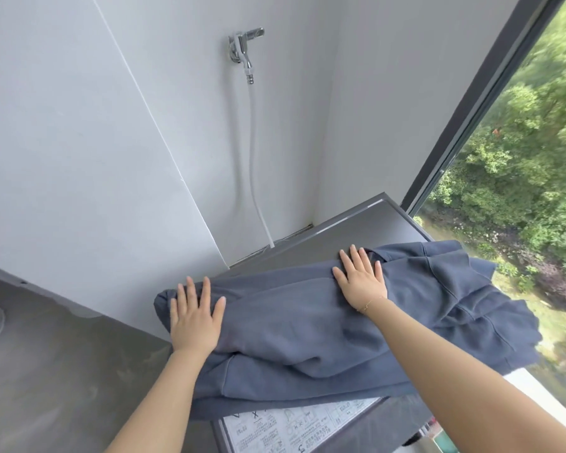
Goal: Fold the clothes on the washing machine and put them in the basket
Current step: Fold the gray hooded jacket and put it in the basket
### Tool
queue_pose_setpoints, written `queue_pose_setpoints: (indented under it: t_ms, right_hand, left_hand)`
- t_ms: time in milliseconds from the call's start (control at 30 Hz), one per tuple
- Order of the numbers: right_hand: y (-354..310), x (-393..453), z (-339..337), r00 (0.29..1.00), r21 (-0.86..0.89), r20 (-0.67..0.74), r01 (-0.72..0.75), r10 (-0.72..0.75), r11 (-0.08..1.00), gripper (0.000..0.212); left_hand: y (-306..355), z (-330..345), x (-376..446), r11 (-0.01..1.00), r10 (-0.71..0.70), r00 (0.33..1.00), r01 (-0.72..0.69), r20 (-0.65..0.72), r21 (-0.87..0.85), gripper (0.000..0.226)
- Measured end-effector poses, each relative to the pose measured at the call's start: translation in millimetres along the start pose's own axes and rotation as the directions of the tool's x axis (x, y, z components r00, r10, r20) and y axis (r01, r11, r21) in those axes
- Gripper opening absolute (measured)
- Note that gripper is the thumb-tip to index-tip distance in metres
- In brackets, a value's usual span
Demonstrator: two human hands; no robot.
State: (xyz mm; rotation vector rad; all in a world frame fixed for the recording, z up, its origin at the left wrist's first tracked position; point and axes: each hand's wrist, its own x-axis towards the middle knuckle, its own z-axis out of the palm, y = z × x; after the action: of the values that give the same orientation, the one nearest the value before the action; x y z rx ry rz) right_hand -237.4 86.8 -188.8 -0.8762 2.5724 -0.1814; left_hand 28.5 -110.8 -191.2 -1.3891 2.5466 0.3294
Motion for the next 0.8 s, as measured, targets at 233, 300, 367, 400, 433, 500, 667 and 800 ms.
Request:
queue_pose_setpoints:
  t_ms: [233, 300, 367, 400, 433, 500, 667, 800]
  right_hand:
    - [46.1, -19.1, -43.2, 0.967, 0.429, -0.249, 0.059, 0.056, 0.902, 0.042]
    - [70.9, -25.8, -61.4, 0.928, 0.439, -0.355, 0.057, 0.116, 0.896, 0.033]
    - [104.8, -32.3, -77.5, 0.891, 0.467, -0.396, -0.013, 0.222, 0.884, 0.028]
    - [122.1, -34.5, -84.8, 0.869, 0.486, -0.403, -0.063, 0.288, 0.872, 0.026]
    - [142.8, -36.6, -91.4, 0.846, 0.509, -0.397, -0.12, 0.356, 0.852, 0.024]
    - [177.2, -41.3, -100.7, 0.819, 0.549, -0.34, -0.226, 0.462, 0.805, 0.024]
    - [250.1, -62.2, -104.5, 0.808, 0.633, -0.181, -0.341, 0.561, 0.695, 0.031]
    - [273.1, -66.2, -96.8, 0.845, 0.701, -0.103, -0.312, 0.525, 0.641, 0.03]
  left_hand:
    - [92.2, -44.5, -16.3, 0.996, 0.034, 0.999, -0.036, -0.031, -0.08, 0.061]
    - [134.7, -51.4, -29.9, 0.963, 0.223, 0.972, -0.231, -0.072, -0.141, 0.059]
    - [183.6, -52.2, -44.1, 0.926, 0.336, 0.94, -0.34, -0.052, -0.167, 0.056]
    - [206.5, -50.8, -50.8, 0.907, 0.384, 0.922, -0.386, -0.044, -0.171, 0.054]
    - [231.2, -47.9, -57.8, 0.877, 0.448, 0.893, -0.447, -0.035, -0.178, 0.053]
    - [275.1, -40.4, -72.6, 0.776, 0.605, 0.796, -0.581, 0.026, -0.246, 0.052]
    - [377.9, -6.3, -102.0, 0.662, 0.744, 0.607, -0.612, 0.28, -0.434, 0.064]
    - [416.2, 27.5, -102.2, 0.792, 0.607, 0.761, -0.602, 0.231, -0.097, 0.077]
